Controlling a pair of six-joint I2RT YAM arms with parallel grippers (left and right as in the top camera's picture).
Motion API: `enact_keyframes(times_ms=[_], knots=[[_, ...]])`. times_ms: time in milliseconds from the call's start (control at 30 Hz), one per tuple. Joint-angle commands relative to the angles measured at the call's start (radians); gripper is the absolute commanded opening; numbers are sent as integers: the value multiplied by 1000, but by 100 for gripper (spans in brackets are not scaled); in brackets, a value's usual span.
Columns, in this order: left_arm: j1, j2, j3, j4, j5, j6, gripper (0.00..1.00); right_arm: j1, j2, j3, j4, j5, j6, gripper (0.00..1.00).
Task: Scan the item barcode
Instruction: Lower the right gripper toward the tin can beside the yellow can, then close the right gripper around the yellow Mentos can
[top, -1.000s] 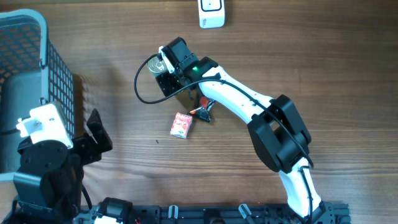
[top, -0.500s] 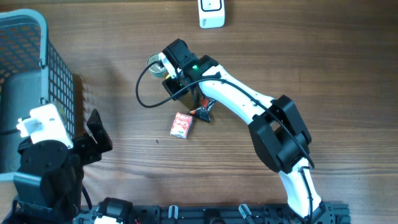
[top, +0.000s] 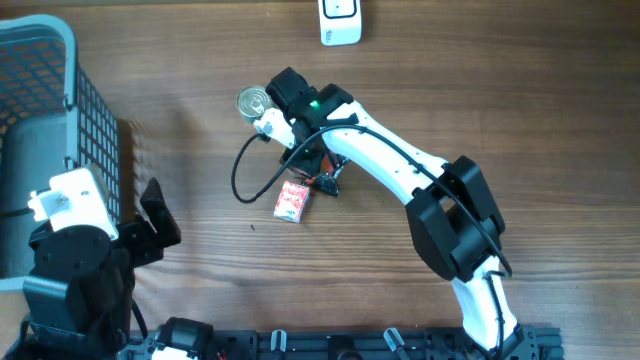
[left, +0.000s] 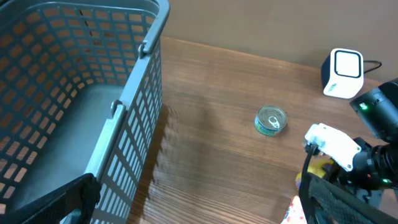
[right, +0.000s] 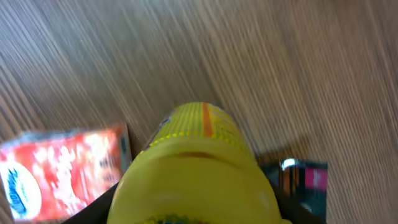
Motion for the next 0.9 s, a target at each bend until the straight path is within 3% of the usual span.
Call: enact_keyframes(times_ms=[0,67,300,567,867], knots=[[-5,-3,-6,-1,-10,-13,100,-14,48,-35,-41,130,-53,78],[-5,-3,-6,-1,-10,-13,100,-20,48,-35,-34,129,-40,100],[-5,-3,-6,-1,-10,-13,100,-20,48,-35,2,122,76,100],[-5,-3,-6,-1,-10,-13,100,-19,38,-35,-32,102,89,100],[-5,-3,-6,-1,-10,-13,100,-18,-173,-35,-27,37,224,100]])
